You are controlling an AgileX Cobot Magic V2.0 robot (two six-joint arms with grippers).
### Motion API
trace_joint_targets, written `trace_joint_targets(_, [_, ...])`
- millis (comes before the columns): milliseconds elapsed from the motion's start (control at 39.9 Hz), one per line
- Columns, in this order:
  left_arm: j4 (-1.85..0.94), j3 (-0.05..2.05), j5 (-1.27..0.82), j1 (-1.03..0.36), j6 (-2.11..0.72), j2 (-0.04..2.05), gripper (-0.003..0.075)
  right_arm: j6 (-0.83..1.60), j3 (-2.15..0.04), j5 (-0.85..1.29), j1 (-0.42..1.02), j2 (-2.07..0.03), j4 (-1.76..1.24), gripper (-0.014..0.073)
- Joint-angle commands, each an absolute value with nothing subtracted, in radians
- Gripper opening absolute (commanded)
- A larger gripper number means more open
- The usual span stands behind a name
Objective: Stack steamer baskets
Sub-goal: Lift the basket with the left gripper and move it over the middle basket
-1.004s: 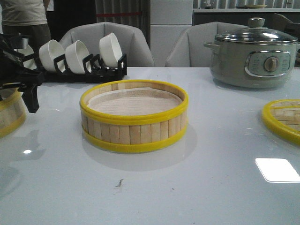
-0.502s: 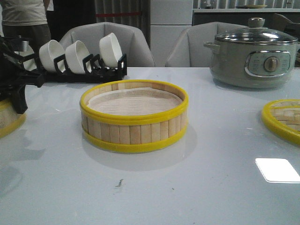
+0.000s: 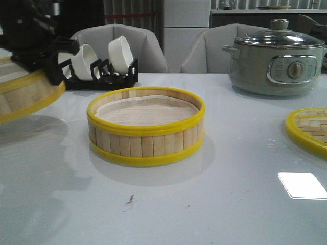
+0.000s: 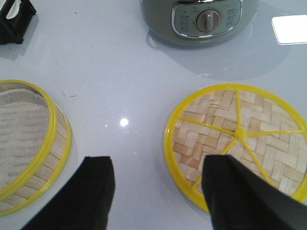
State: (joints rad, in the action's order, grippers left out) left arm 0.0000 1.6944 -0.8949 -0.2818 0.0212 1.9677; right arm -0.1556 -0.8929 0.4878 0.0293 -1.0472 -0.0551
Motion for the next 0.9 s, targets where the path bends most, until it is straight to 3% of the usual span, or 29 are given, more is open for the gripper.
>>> trace_joint_targets(0, [0.000, 1.794, -0.896, -0.360, 0.023, 1.890, 0.0089, -0.154, -0.931, 0.412, 0.031, -1.034, -0.059, 0.0503])
trace_joint_targets(452, [0.000, 1.889, -0.876, -0.693, 0.023, 1.900, 0.0089, -0.154, -0.931, 0.412, 0.031, -1.034, -0.059, 0.0503])
trace_joint_targets(878, [0.000, 1.889, -0.860, -0.791, 0.023, 1.964, 0.0089, -0.154, -0.931, 0.412, 0.031, -1.034, -0.059, 0.0503])
